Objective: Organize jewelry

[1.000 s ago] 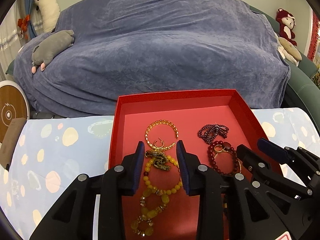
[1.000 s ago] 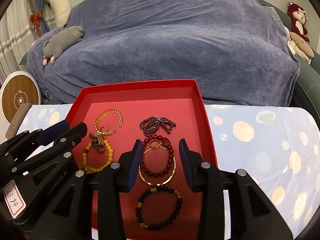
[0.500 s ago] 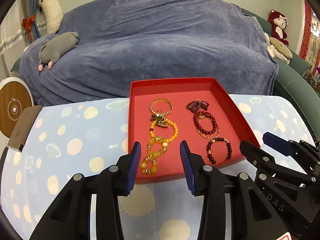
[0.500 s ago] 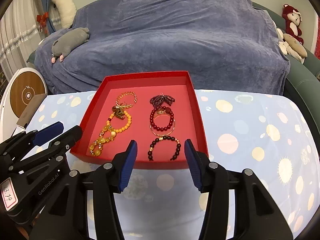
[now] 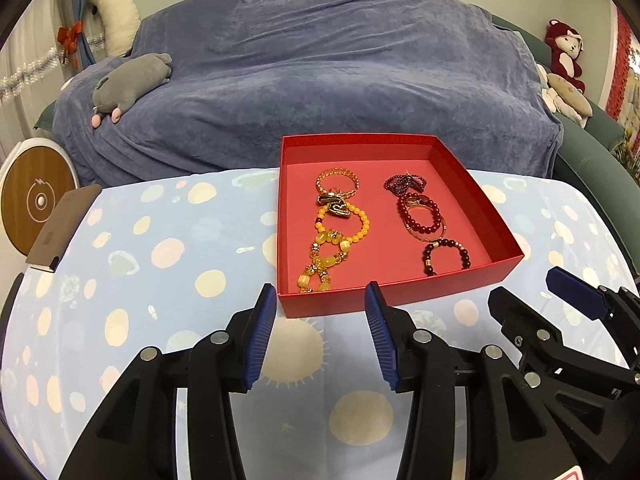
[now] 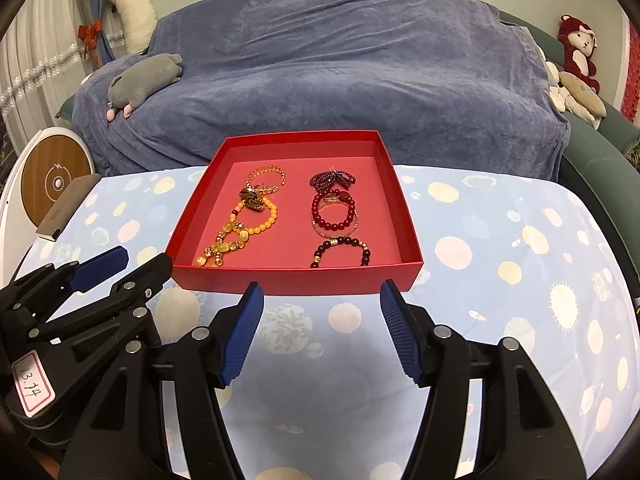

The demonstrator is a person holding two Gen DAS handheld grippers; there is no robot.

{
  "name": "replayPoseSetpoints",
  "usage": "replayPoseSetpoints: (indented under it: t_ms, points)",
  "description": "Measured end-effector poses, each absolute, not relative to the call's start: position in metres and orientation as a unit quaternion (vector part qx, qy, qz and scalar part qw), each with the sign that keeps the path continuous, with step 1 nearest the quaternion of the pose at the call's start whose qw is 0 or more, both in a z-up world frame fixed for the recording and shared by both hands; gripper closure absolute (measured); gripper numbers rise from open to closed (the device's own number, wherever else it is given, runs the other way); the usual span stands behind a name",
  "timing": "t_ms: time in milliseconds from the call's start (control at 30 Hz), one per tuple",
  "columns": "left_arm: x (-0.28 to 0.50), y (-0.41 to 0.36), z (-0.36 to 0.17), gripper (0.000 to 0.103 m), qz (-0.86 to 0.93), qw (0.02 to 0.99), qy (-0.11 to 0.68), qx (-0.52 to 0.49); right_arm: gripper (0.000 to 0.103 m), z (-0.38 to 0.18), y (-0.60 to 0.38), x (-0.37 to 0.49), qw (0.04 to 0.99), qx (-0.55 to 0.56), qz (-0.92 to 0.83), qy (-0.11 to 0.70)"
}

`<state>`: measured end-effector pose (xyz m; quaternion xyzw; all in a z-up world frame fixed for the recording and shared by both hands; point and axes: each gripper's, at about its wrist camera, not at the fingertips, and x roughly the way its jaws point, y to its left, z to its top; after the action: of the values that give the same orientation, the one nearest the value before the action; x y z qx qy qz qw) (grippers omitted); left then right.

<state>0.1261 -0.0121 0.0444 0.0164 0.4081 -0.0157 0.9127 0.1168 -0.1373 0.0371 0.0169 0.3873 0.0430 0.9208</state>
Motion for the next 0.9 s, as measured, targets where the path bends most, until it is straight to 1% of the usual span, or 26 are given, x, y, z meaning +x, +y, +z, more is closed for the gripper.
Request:
replayPoseSetpoints:
  t_ms: [33,100,400,433,467,500,533,600,633,700,800,900]
  points:
    - [0.126,-0.012,0.043,0.053,-0.011,0.912,0.409,0.017,0.042,0.037,-0.139,0.117,0.921,0.021,0.041,0.387]
    - [0.125,-0.011,0.042,0.053,-0.007,0.913,0.408,0.015,0.038,0.038,-0.140,0.116,0.923,0.022,0.036,0.383]
    - [0.123,-0.014,0.041,0.052,-0.008,0.911,0.411,0.020,0.037,0.036,-0.143,0.110,0.923,0.017,0.029,0.383]
    - [0.123,-0.014,0.041,0.052,-0.009,0.911,0.412,0.018,0.036,0.036,-0.144,0.110,0.923,0.015,0.027,0.382]
    - [0.123,-0.015,0.041,0.049,-0.007,0.911,0.412,0.017,0.034,0.036,-0.144,0.110,0.924,0.015,0.023,0.382]
    - [0.123,-0.014,0.041,0.046,-0.002,0.911,0.412,0.014,0.030,0.036,-0.146,0.109,0.924,0.015,0.016,0.381]
    - [0.122,-0.013,0.041,0.043,0.000,0.913,0.408,0.009,0.022,0.036,-0.148,0.109,0.925,0.018,0.011,0.379]
    - [0.120,-0.010,0.042,0.041,0.001,0.918,0.396,-0.005,0.012,0.035,-0.154,0.107,0.927,0.025,-0.002,0.374]
    - [0.119,-0.010,0.043,0.038,0.002,0.921,0.390,-0.007,0.011,0.036,-0.157,0.106,0.929,0.030,-0.004,0.369]
    - [0.116,-0.011,0.045,0.034,0.006,0.928,0.373,-0.002,0.010,0.035,-0.160,0.106,0.929,0.037,-0.004,0.369]
    - [0.113,-0.015,0.046,0.033,0.014,0.933,0.360,0.008,0.010,0.034,-0.162,0.106,0.927,0.035,-0.003,0.373]
    - [0.116,-0.013,0.044,0.033,0.009,0.925,0.379,0.000,0.010,0.033,-0.163,0.106,0.927,0.031,-0.002,0.375]
